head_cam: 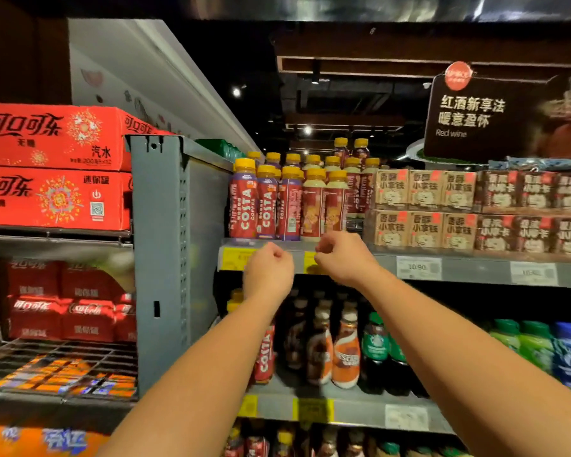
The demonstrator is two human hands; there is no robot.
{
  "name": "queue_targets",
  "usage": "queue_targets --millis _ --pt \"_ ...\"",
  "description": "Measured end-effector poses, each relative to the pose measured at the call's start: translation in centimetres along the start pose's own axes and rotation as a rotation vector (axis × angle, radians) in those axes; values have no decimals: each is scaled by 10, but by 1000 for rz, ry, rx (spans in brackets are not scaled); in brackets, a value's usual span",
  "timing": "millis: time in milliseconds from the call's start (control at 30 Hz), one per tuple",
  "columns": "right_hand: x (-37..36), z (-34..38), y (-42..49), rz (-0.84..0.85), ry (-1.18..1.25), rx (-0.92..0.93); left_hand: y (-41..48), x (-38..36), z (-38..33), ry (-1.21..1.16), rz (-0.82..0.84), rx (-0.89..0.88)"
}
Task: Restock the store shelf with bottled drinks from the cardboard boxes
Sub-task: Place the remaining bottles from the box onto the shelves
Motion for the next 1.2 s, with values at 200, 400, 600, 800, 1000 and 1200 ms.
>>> queue_targets --millis 200,400,600,800,1000,1200 --pt "-11 -79 -109 313 -419 -10 -96 -80 -3 428 299 -25" --pt "-24 -158 -191 428 -444 -126 -188 -163 -1 569 578 -119" --pt "-68 -207 -261 562 -335 -236 -255 -218 39 603 751 -70" --pt "-135 -247 -334 744 -279 -353 -320 -258 107 620 986 -7" --pt "-224 -280 -407 886 -206 -474 -385 -287 185 620 1182 45" --pt "-314 -303 -473 1021 -151 -611 -436 -309 274 650 1369 85"
Point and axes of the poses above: each hand's wrist, its own y-axis towards the middle knuckle, its own x-axis out of the back of the hand, z = x × y, the point moved 5 cm from there along y, towards the middle knuckle, and after that the axes turned 6 degrees about z, right-handed, at the moved point
